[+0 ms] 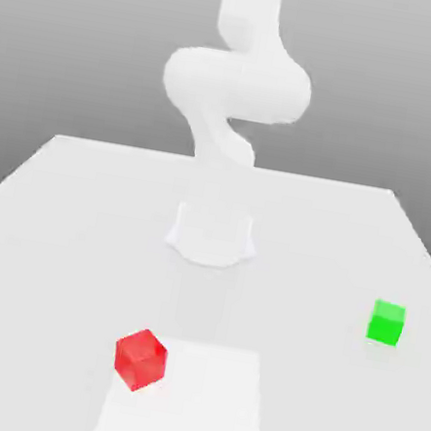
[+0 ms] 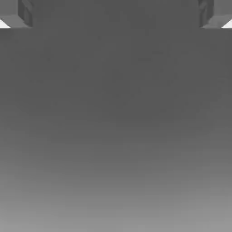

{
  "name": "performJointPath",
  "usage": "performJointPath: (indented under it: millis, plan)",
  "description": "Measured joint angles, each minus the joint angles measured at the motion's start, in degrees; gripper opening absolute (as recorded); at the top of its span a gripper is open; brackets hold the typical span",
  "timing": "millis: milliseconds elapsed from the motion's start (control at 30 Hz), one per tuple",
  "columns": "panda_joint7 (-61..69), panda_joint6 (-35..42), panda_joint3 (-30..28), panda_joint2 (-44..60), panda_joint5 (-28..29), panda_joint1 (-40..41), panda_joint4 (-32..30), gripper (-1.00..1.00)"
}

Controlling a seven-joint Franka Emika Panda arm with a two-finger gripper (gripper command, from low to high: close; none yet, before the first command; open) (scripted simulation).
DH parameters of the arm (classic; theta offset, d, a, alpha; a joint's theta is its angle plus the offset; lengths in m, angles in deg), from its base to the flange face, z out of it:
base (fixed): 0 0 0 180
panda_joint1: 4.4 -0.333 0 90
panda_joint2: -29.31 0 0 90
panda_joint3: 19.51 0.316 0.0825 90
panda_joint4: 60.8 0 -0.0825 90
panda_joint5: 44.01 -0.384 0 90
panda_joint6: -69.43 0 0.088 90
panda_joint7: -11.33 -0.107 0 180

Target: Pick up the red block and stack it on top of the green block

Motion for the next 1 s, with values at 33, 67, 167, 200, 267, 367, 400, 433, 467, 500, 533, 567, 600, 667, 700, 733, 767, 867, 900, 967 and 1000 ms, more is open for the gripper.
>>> performJointPath:
  millis: [33,67,167,200,267,367,400,433,467,500,533,567,600,667,700,733,767,867,900,967,1000]
  plan:
    - [2.5,-1.4,-1.2,2.3,0.2,-0.7,-1.3,0.00]
    - [4.8,-2.7,-2.5,4.5,0.5,-1.6,-2.6,0.00]
    - [12.1,-6.6,-5.9,10.9,0.8,-3.5,-6.4,0.00]
    - [14.6,-7.9,-6.9,13.1,0.8,-4.1,-7.7,0.00]
    - [19.6,-10.5,-9.0,17.3,0.8,-5.2,-10.2,0.00]
    - [27.1,-14.2,-11.8,23.6,0.5,-6.5,-13.9,0.00]
    - [29.6,-15.5,-12.6,25.7,0.3,-6.8,-15.1,0.00]
    - [32.2,-16.7,-13.3,27.8,0.1,-7.1,-16.4,0.00]
    - [34.8,-18.0,-13.9,29.9,-0.1,-7.2,-17.6,0.00]
    - [37.3,-19.2,-14.5,32.0,-0.3,-7.4,-18.8,0.00]
    - [39.9,-20.5,-14.9,34.1,-0.5,-7.3,-20.0,0.00]
    - [42.3,-21.7,-15.3,36.2,-0.6,-7.3,-21.3,0.00]
    - [44.8,-22.9,-15.3,38.3,-0.7,-6.6,-22.5,0.00]
    - [48.8,-25.8,-15.2,42.5,-2.2,-6.3,-23.7,0.00]
    - [50.5,-27.4,-14.8,44.6,-3.8,-6.5,-23.7,0.00]
    - [52.2,-29.1,-13.8,46.7,-5.8,-5.9,-23.5,0.00]
    - [53.9,-30.7,-12.5,48.8,-7.8,-5.0,-23.2,0.00]
    - [57.9,-35.6,-7.1,54.8,-13.2,-0.9,-22.3,-1.00]
    - [57.9,-35.6,-7.1,54.8,-13.2,-0.9,-22.3,-1.00]
    - [57.9,-35.5,-7.1,54.8,-13.2,-0.9,-22.3,-1.00]
    - [57.9,-35.5,-7.1,54.8,-13.2,-0.9,-22.3,-1.00]
